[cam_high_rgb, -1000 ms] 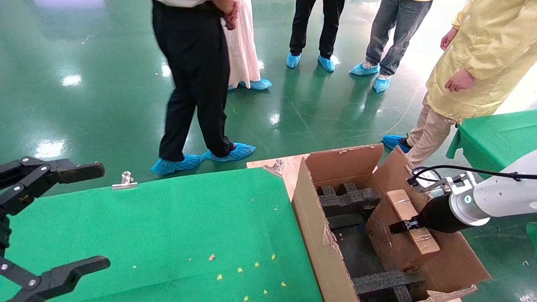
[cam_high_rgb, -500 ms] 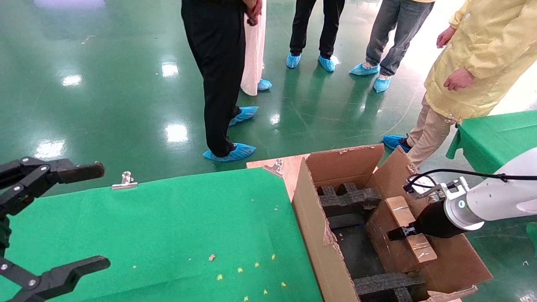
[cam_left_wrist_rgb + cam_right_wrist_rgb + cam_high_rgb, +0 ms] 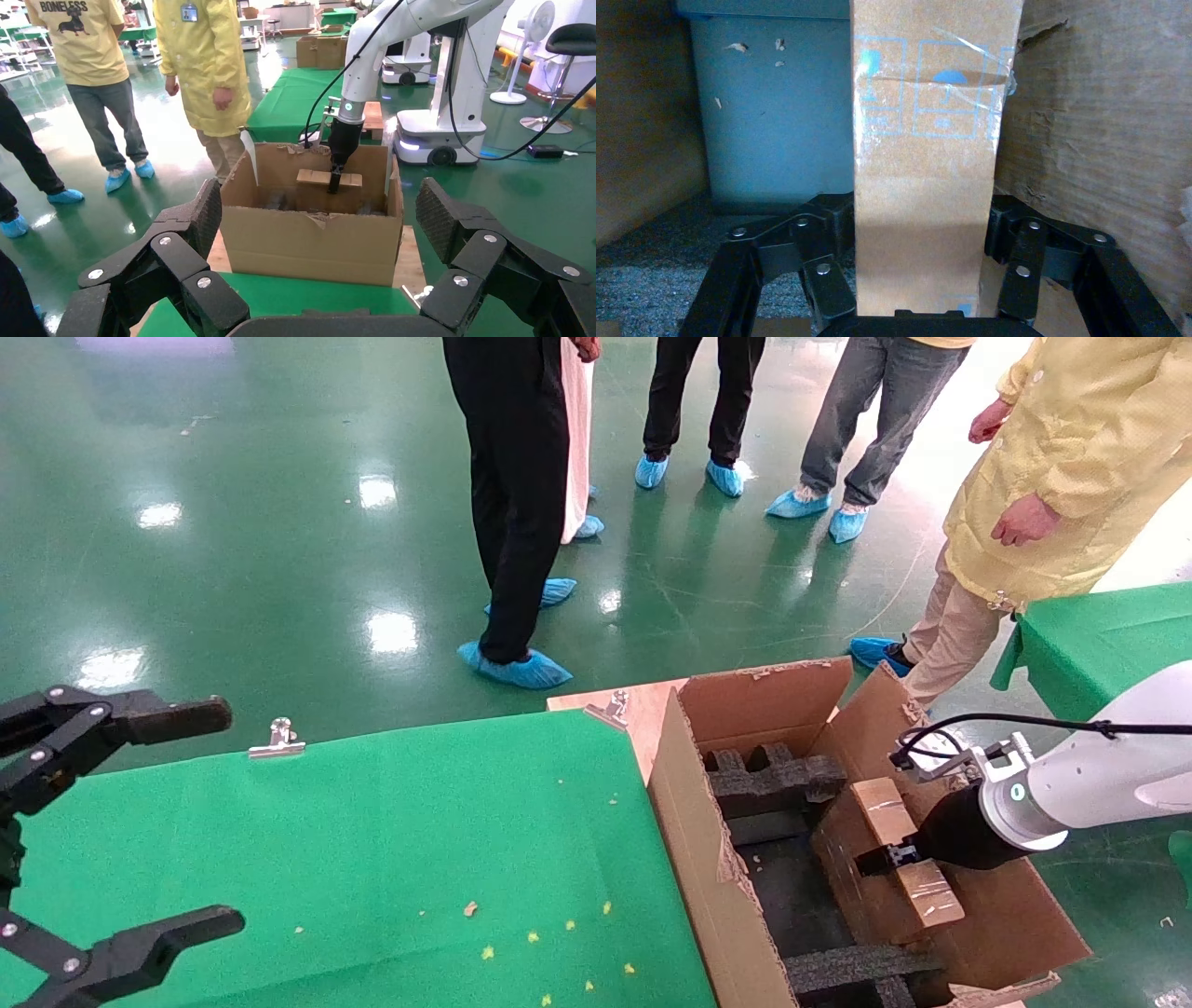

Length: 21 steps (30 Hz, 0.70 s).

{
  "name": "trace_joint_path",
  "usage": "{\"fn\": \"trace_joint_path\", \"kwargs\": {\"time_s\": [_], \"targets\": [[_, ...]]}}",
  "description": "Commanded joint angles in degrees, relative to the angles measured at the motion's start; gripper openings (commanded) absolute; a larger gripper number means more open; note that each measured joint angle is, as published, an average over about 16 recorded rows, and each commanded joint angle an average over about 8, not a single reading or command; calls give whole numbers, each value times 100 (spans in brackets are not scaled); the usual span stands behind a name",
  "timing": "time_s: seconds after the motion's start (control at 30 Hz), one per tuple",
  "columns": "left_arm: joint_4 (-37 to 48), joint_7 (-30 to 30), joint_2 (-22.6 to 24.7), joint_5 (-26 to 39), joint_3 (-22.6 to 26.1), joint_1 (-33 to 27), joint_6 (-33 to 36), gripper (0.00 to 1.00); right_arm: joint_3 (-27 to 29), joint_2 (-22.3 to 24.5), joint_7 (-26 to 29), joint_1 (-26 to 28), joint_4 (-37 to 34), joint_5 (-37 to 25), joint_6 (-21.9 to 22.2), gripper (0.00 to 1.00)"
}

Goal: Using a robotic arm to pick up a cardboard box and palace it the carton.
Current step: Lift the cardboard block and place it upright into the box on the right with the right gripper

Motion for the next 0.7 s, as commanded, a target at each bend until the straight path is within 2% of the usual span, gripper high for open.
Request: {"fn": "trace_joint_path", "kwargs": {"time_s": [0.03,0.7], "targets": [[0,0,0,0,0,0,0,100,-1,2,3,2,7,-1,-3,100],[2,2,0,-2,3,-1,0,100,3,41,-15,170,81,-81,43,100]]}}
